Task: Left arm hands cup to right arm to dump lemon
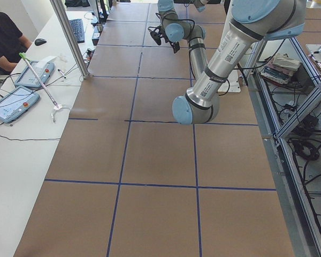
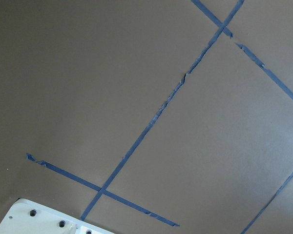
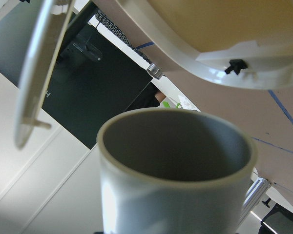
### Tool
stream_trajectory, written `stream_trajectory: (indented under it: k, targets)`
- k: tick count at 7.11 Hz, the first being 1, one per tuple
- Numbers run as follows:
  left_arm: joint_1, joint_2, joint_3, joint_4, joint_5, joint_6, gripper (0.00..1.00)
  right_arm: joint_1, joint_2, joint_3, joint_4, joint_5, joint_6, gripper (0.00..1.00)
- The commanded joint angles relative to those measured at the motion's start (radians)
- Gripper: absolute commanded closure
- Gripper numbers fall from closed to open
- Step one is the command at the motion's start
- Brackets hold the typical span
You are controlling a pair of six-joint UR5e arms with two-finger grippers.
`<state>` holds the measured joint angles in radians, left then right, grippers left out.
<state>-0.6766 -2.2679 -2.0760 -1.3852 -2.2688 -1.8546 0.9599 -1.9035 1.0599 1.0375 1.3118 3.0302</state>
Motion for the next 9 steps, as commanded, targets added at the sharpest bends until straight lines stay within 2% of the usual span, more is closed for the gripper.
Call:
stream_trajectory:
  k: [1, 2, 4, 7, 9]
  targets:
    - [0.003, 0.001, -0.001, 0.0, 0.0, 0.0, 0.0, 0.005, -0.006, 0.168, -0.236, 0.046, -0.32, 0.96]
    - [0.003, 0.001, -0.001, 0.0, 0.0, -0.001, 0.0, 0.002, -0.005, 0.242, -0.354, 0.047, -0.426, 0.94]
    - [0.003, 0.001, 0.001, 0.0, 0.0, 0.0, 0.0, -0.013, 0.01, 0.282, -0.431, 0.059, -0.642, 0.94]
    - [0.002, -0.001, 0.004, 0.0, 0.008, 0.0, 0.0, -0.1, 0.012, 0.558, -0.843, 0.061, -1.064, 0.94]
    - [0.005, -0.009, 0.013, -0.002, 0.051, 0.0, 0.0, -0.159, 0.082, 0.575, -0.966, 0.052, -1.456, 0.94]
